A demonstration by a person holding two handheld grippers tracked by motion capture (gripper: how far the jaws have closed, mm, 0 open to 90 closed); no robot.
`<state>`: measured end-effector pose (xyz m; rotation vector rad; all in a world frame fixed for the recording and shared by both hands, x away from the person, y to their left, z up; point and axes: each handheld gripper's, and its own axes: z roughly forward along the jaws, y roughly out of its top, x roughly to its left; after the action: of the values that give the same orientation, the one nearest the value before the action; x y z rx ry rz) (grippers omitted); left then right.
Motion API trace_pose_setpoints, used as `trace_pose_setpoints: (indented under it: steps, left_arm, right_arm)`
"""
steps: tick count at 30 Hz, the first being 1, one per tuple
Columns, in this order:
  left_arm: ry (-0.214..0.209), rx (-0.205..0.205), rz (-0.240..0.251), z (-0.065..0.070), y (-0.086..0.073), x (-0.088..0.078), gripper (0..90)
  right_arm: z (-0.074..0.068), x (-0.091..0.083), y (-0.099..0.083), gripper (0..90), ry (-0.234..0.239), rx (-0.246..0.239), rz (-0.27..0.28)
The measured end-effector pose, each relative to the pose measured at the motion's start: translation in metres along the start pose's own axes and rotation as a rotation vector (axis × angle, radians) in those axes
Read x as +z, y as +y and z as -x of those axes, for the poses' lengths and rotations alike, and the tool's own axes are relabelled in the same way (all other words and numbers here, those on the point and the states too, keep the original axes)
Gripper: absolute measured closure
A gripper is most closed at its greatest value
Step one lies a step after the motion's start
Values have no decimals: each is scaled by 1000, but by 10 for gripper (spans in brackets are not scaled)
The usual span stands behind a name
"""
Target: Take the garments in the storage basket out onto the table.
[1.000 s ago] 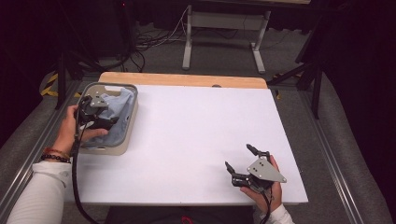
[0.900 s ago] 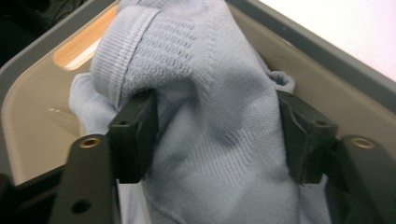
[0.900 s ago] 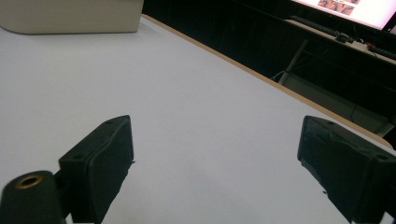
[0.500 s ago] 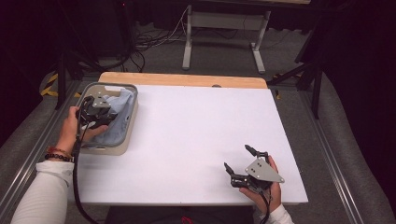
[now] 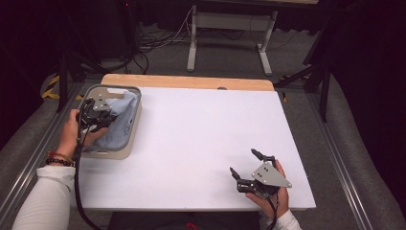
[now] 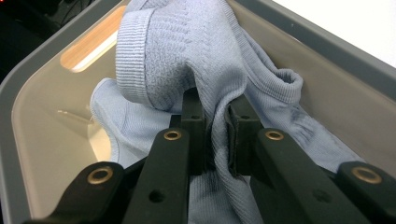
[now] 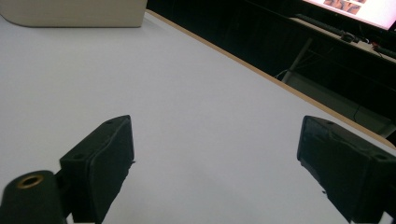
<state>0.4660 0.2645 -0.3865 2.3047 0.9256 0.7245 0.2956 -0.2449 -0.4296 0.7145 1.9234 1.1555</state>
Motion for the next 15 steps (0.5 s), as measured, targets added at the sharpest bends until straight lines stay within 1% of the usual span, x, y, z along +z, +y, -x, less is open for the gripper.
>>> trace_pose_setpoints:
  steps: [2, 4, 7, 8, 9, 12, 15]
  left_arm:
    - [-1, -2, 2, -1, 0, -2, 806]
    - [11, -4, 12, -1, 0, -4, 808]
    - [14, -11, 31, -2, -1, -7, 809]
    - [26, -16, 39, -3, -1, -9, 810]
    - [26, -16, 39, -3, -1, -9, 811]
    - [26, -61, 83, -6, -2, -14, 812]
    - [38, -77, 117, -9, -2, -19, 814]
  right_arm:
    - [0, 0, 0, 116, 0, 0, 0]
    - [0, 0, 0, 117, 0, 3, 0]
    - [0, 0, 0, 118, 1, 1, -1]
    - [0, 0, 0, 118, 2, -1, -1]
    - [0, 0, 0, 118, 2, -1, -1]
    - [0, 1, 0, 118, 6, 1, -2]
    - [0, 0, 0, 118, 4, 2, -1]
